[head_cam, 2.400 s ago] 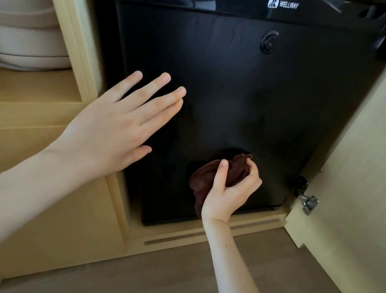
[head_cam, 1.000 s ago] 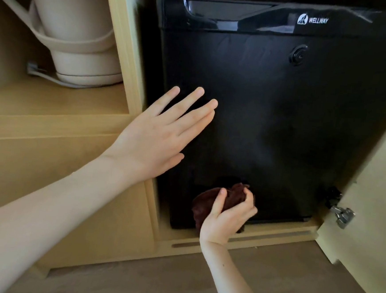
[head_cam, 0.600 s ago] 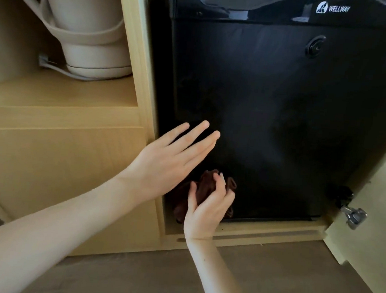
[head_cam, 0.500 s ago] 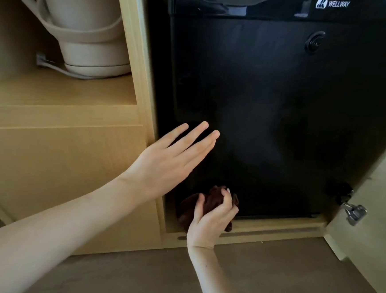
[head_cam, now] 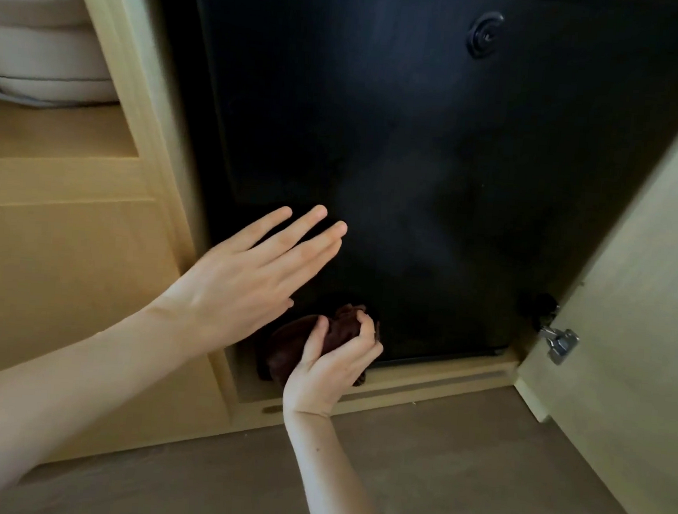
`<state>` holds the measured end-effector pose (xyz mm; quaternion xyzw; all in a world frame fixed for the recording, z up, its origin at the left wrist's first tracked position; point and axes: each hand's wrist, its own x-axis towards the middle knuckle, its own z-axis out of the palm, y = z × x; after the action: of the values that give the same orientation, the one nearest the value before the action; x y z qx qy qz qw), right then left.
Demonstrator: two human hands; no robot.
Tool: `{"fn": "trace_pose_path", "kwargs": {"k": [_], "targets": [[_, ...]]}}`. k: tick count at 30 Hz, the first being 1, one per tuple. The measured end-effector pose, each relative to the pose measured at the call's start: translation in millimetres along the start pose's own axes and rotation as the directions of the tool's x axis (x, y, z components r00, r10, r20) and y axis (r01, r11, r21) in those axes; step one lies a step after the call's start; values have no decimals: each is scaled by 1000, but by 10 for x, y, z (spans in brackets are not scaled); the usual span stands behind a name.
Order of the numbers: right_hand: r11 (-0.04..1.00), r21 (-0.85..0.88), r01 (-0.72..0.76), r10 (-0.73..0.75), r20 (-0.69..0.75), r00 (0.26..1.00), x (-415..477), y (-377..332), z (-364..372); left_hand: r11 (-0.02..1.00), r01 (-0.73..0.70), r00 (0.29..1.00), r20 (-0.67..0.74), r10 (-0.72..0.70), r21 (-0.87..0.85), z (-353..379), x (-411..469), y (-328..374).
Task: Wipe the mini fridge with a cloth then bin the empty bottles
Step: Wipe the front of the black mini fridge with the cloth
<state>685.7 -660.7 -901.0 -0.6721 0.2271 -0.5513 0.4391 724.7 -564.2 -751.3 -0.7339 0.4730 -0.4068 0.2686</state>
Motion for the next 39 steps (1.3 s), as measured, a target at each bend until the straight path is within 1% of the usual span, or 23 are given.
{"fn": "trace_pose_path", "kwargs": {"k": [4, 14, 16, 19, 24, 28, 31, 33, 35, 37, 39], "targets": [[999, -5, -34, 34, -17, 999, 211, 184, -121, 1000, -17, 1000, -1, 17, -25, 34, 177, 91], [996, -11, -88, 87, -102, 991, 899, 641, -537, 993, -47, 996, -84, 38, -108, 92, 701, 382], [995, 8, -101, 101, -113, 988, 1044, 741, -624, 992, -52, 995, -94, 42, -113, 94, 796, 443], [988, 24, -153, 155, -158, 975, 1254, 899, -740, 991, -62, 994, -96, 51, -115, 95, 924, 531], [955, 50, -292, 296, -207, 932, 1541, 1140, -913, 990, -84, 993, -97, 73, -111, 100, 1093, 640], [934, 14, -356, 350, -224, 909, 1668, 1204, -1003, 990, -92, 992, -94, 82, -108, 73, 1128, 636], [948, -7, -317, 308, -207, 928, 1695, 1065, -1009, 988, -110, 991, -83, 101, -110, 57, 1110, 603], [973, -3, -230, 225, -189, 956, 1758, 897, -990, 985, -125, 989, -91, 114, -121, 45, 1085, 561], [994, 0, -112, 110, -185, 977, 1866, 696, -957, 982, -122, 988, -109, 106, -148, 30, 1030, 491], [1000, -4, -10, 9, -193, 981, 2010, 488, -911, 978, -107, 988, -133, 83, -180, 11, 965, 409], [999, 1, 55, -53, -207, 977, 2159, 281, -857, 978, -81, 988, -145, 53, -192, -2, 903, 335]]}}
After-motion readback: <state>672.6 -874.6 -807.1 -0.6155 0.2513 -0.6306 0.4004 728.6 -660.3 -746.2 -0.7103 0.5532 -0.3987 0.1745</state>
